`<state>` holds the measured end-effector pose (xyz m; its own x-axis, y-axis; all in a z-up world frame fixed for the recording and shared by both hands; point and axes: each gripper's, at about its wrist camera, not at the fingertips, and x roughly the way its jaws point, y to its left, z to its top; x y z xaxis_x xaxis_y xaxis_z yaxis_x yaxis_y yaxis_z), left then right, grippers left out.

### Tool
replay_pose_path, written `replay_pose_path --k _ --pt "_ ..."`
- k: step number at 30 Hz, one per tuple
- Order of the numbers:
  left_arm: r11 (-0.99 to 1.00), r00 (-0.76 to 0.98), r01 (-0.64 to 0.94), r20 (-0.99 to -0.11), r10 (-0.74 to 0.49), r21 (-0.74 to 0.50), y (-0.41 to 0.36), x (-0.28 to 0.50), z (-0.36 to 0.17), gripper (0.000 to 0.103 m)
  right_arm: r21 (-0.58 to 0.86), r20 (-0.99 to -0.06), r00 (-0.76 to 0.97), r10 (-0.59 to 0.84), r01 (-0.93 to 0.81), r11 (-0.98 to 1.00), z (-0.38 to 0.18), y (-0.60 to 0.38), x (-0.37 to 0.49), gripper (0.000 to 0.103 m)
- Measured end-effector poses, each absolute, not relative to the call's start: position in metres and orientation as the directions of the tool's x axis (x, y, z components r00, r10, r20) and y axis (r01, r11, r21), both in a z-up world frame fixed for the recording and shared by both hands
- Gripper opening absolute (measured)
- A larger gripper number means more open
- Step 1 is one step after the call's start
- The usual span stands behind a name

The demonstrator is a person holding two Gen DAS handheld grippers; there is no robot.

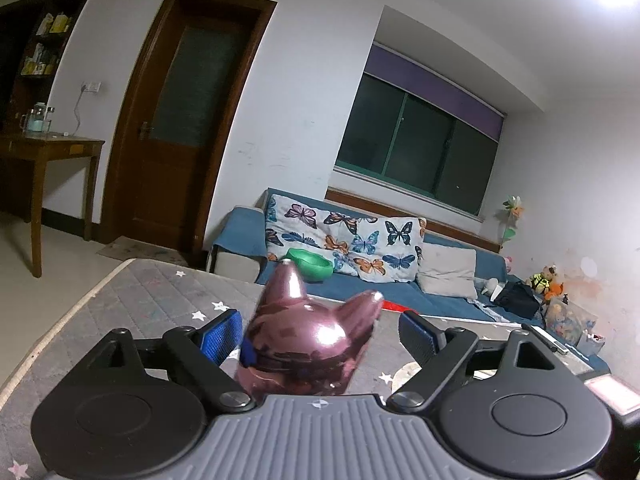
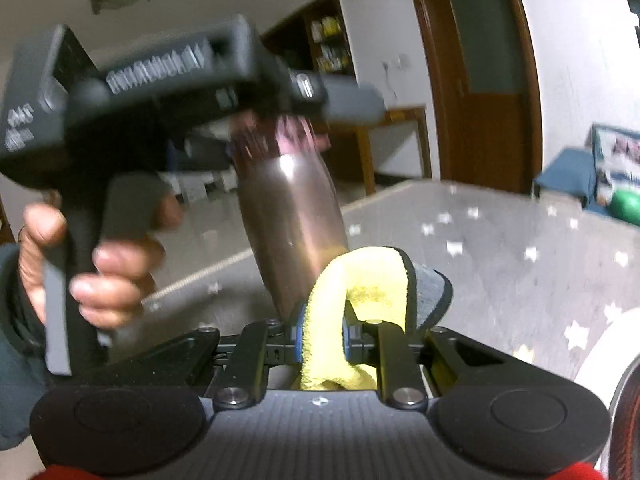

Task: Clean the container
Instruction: 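Tilt the thermos with the left gripper while the right gripper rubs the cloth along it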

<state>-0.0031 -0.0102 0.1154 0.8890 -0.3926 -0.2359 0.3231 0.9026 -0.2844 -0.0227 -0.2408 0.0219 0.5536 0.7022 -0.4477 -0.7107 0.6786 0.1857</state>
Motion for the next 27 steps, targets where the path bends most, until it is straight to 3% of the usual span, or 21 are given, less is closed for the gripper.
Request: replay_pose_path --k 7,11,16,19,27 --pt "0.901 0.892 0.310 -0.236 -0.386 -0.304 -0.006 -0.001 0.116 0.075 0.242 -0.445 0.545 0.710 -0.691 0.682 0.023 -0.247 -0.013 0.016" --pt "0.895 0.889 0.314 -0.234 -0.394 -0.317 -0.001 -0.002 0.115 0.068 0.258 -0.371 0.550 0.748 -0.713 0.652 0.046 -0.254 -0.017 0.016" --pt "0.894 0.885 0.313 -0.244 -0.397 -0.320 -0.001 -0.002 0.116 0.068 0.215 -0.259 0.549 0.795 -0.769 0.602 0.074 -0.251 -0.035 0.016" --pt "0.899 0.884 0.309 -0.256 -0.392 -0.310 -0.003 -0.002 0.116 0.068 0.165 -0.271 0.550 0.790 -0.782 0.601 0.070 -0.241 -0.036 0.016" --pt "0.903 0.884 0.298 -0.268 -0.383 -0.309 -0.002 -0.002 0.113 0.067 0.192 -0.379 0.530 0.758 -0.756 0.625 0.031 -0.227 -0.018 0.016"
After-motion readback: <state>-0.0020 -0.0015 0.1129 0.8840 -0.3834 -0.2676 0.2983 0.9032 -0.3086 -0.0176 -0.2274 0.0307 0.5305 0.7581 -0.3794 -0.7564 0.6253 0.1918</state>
